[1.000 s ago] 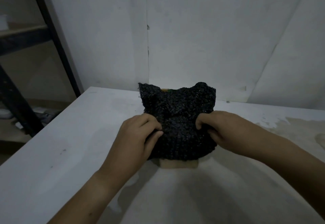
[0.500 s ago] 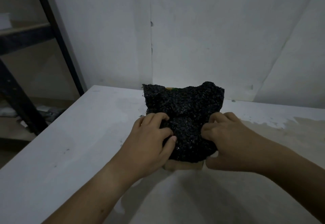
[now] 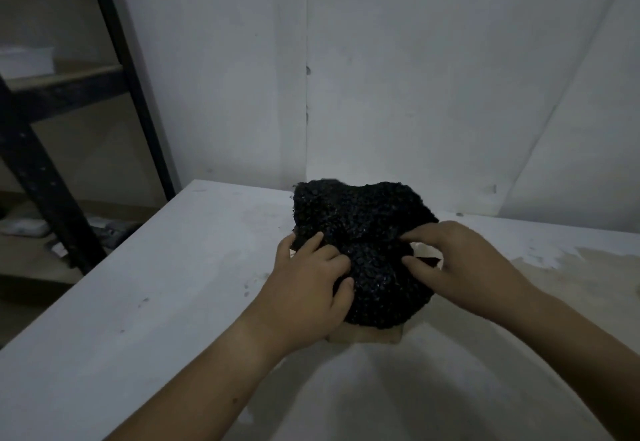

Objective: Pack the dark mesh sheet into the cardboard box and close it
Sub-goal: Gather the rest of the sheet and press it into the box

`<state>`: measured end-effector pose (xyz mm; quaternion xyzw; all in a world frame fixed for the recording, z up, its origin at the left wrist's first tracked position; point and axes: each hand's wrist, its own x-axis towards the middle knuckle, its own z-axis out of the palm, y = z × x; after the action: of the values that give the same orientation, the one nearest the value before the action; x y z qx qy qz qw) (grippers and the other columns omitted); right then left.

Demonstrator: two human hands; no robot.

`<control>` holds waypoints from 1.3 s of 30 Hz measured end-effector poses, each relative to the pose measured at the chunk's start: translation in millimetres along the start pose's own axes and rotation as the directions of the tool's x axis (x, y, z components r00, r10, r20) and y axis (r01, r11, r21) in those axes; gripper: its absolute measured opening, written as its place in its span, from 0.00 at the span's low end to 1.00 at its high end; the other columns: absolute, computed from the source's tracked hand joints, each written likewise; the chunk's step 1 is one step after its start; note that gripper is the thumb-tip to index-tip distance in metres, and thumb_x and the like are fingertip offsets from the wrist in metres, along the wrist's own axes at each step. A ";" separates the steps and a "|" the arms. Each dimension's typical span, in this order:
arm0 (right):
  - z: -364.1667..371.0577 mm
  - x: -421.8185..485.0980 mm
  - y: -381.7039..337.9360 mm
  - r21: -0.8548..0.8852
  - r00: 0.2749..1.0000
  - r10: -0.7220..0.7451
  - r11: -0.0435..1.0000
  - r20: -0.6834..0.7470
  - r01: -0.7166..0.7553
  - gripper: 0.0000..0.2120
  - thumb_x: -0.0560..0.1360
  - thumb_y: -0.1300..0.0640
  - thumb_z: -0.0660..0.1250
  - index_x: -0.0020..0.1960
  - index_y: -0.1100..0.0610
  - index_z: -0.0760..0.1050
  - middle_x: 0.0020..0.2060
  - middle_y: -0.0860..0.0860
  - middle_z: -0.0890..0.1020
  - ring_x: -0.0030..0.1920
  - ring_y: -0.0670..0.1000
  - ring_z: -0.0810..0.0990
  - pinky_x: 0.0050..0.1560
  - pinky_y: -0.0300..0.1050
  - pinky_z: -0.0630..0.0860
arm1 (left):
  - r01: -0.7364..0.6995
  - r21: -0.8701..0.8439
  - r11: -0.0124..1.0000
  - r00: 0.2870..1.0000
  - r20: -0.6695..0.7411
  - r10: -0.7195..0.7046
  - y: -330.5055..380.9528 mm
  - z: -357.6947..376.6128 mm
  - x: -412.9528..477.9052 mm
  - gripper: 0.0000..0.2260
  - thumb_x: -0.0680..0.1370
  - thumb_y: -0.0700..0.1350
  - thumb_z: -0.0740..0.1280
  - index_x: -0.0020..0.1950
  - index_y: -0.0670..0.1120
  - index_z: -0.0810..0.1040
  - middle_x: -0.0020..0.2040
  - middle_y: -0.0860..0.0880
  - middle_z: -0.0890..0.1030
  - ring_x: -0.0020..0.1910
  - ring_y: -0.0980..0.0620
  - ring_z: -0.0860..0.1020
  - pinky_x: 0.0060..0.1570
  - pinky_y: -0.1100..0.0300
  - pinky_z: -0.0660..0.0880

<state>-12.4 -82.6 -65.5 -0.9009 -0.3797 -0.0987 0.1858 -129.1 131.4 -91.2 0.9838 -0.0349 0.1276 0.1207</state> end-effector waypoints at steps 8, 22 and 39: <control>19.3 25.7 -7.6 -0.348 0.975 0.039 0.937 0.219 0.040 0.25 0.73 0.41 0.41 0.35 0.50 0.73 0.36 0.46 0.77 0.49 0.49 0.63 0.60 0.47 0.60 | -0.034 -0.060 0.998 0.999 -0.029 0.033 -3.3 5.0 -1.7 0.10 0.83 0.52 0.54 0.47 0.53 0.73 0.47 0.58 0.72 0.63 0.57 0.70 0.73 0.48 0.54; 12.2 39.1 -4.7 -0.192 0.975 0.028 0.979 -0.220 -0.071 0.20 0.63 0.48 0.78 0.49 0.49 0.73 0.45 0.46 0.79 0.48 0.53 0.75 0.47 0.52 0.72 | -0.065 -0.117 0.991 0.997 -0.045 0.061 -9.0 8.0 -1.3 0.10 0.83 0.52 0.55 0.46 0.53 0.73 0.47 0.57 0.73 0.65 0.58 0.71 0.74 0.50 0.53; 27.5 51.1 -8.1 -0.288 0.921 0.084 0.957 0.381 0.032 0.18 0.79 0.45 0.55 0.46 0.48 0.81 0.55 0.51 0.81 0.75 0.52 0.57 0.74 0.56 0.49 | -0.079 -0.135 0.988 0.996 -0.058 0.072 -11.9 10.9 -1.5 0.09 0.82 0.51 0.56 0.46 0.53 0.73 0.49 0.57 0.73 0.70 0.59 0.68 0.74 0.51 0.53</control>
<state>18.1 -33.0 -72.2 -0.9247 -0.3785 0.0305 -0.0256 -126.7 140.3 -104.6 0.9675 -0.0774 0.1556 0.1838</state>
